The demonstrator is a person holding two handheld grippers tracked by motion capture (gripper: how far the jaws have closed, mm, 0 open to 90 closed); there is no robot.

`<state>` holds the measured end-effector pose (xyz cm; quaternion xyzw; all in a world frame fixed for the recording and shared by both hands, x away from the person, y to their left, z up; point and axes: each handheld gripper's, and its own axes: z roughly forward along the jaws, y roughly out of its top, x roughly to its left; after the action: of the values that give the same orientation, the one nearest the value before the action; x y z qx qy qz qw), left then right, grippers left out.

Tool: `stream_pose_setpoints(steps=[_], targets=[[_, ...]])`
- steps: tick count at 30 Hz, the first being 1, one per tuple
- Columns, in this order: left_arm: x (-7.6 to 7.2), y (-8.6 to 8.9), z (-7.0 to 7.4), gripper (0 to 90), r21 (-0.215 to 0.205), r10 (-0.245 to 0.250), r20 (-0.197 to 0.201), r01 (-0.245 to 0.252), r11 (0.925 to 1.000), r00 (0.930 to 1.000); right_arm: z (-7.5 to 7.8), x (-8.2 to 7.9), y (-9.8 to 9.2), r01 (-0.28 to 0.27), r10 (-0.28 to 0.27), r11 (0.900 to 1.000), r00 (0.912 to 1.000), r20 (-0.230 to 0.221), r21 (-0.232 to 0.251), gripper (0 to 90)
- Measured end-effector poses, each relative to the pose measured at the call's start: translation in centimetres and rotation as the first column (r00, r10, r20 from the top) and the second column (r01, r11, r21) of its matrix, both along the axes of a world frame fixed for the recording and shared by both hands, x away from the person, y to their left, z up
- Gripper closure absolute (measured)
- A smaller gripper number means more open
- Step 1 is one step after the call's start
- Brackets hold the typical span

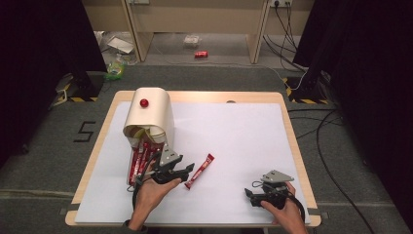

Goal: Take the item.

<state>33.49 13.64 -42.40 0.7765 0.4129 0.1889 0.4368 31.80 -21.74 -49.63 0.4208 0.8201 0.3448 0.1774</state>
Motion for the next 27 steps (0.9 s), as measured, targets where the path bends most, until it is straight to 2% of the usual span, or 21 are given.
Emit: stream_pose_setpoints(steps=[7, 13, 27], targets=[[-0.5, 1.7, 0.6, 37.6, -0.018, 0.041, 0.024, -0.040, 0.9990, 0.9989, 0.0, 0.0, 0.0, 0.000, 0.000, 1.000, 1.0000, 0.000, 0.000, 13.2], [-1.2, 2.9, 0.9, 33.2, -0.010, 0.065, 0.036, -0.065, 0.9979, 0.9973, 0.0, 0.0, 0.0, 0.000, 0.000, 1.000, 1.0000, 0.000, 0.000, 13.2], [-2.0, 6.3, 0.9, 30.2, -0.012, 0.124, 0.061, -0.124, 0.9923, 0.9904, 0.0, 0.0, 0.0, 0.000, 0.000, 1.000, 1.0000, 0.000, 0.000, 13.2]])
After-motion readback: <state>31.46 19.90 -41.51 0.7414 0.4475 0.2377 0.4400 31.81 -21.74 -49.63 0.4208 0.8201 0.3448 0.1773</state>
